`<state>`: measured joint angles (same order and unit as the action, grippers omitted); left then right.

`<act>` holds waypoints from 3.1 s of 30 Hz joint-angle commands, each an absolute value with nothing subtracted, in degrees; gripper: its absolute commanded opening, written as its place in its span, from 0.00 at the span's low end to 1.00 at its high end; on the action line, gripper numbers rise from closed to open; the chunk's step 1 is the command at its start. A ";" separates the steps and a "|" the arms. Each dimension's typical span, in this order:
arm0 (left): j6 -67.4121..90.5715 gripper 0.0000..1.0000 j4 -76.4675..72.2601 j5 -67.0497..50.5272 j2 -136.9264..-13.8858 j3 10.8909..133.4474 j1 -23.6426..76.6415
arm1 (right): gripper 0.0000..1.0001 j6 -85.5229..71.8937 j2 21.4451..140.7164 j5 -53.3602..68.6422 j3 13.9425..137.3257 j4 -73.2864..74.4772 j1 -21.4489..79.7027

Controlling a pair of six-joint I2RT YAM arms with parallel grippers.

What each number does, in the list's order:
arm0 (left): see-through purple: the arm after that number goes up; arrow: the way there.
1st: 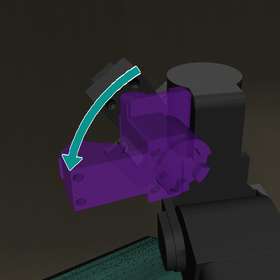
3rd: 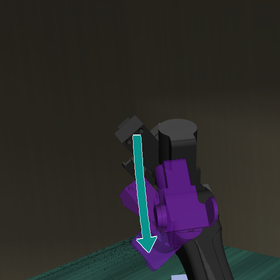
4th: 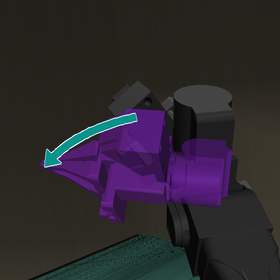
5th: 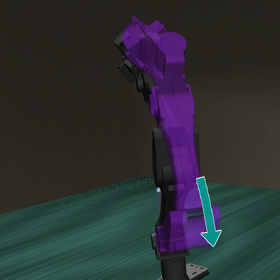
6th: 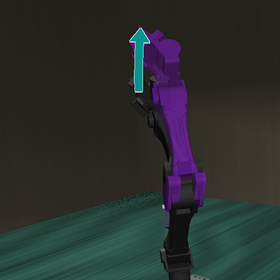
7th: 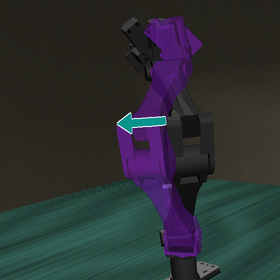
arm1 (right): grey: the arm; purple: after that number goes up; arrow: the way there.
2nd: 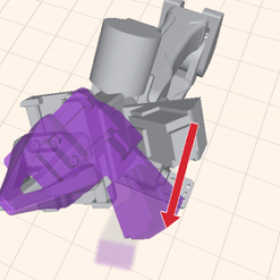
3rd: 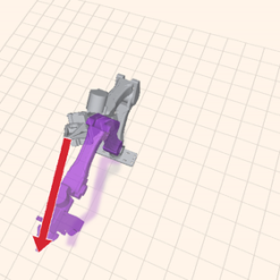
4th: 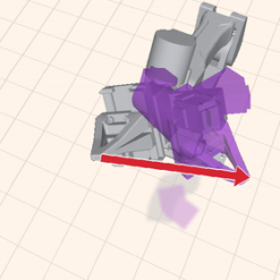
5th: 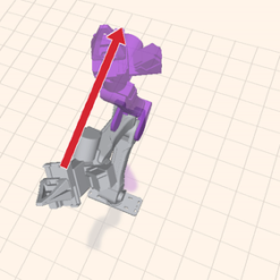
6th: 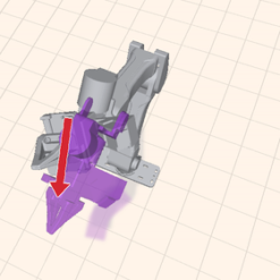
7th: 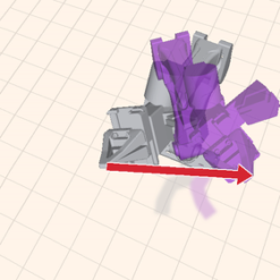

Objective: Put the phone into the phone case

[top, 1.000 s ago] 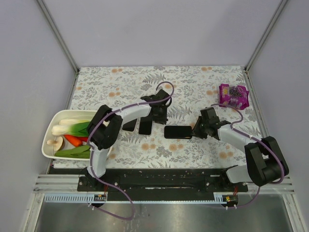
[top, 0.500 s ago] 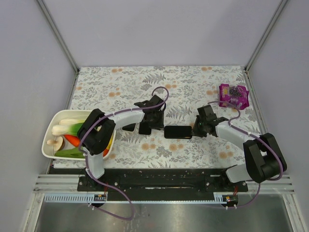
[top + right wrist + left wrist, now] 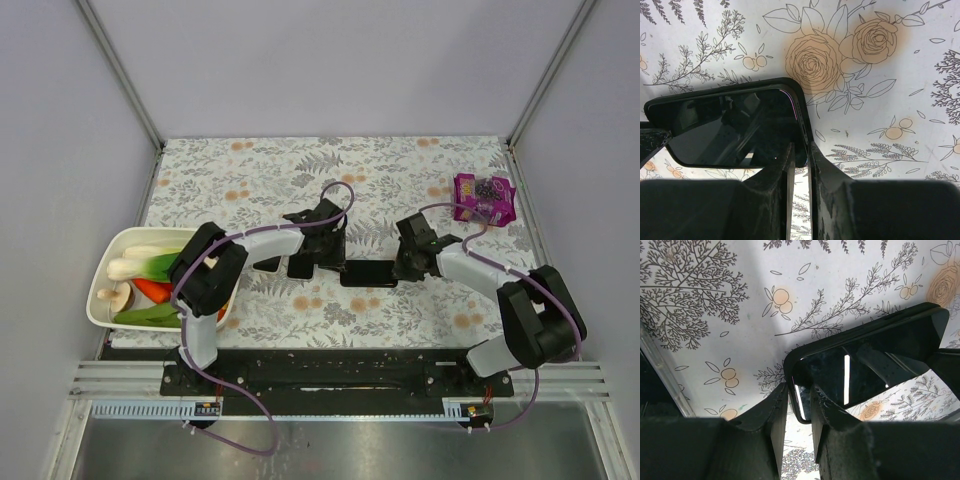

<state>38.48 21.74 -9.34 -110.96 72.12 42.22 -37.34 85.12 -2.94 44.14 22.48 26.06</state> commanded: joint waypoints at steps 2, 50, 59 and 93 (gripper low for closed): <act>38.67 0.28 19.95 -10.28 -112.94 74.09 42.71 | 0.01 -39.90 92.19 3.34 41.05 22.94 31.11; 36.65 0.28 23.38 -6.42 -111.28 75.41 42.80 | 0.67 -34.54 87.89 0.45 53.78 27.16 23.03; 34.11 0.33 25.13 -1.85 -103.89 74.53 43.07 | 0.63 -32.26 93.59 -1.15 62.04 27.25 20.74; 45.00 0.32 17.66 -3.61 -109.16 67.50 57.39 | 0.51 -25.05 108.37 8.70 72.51 32.52 20.74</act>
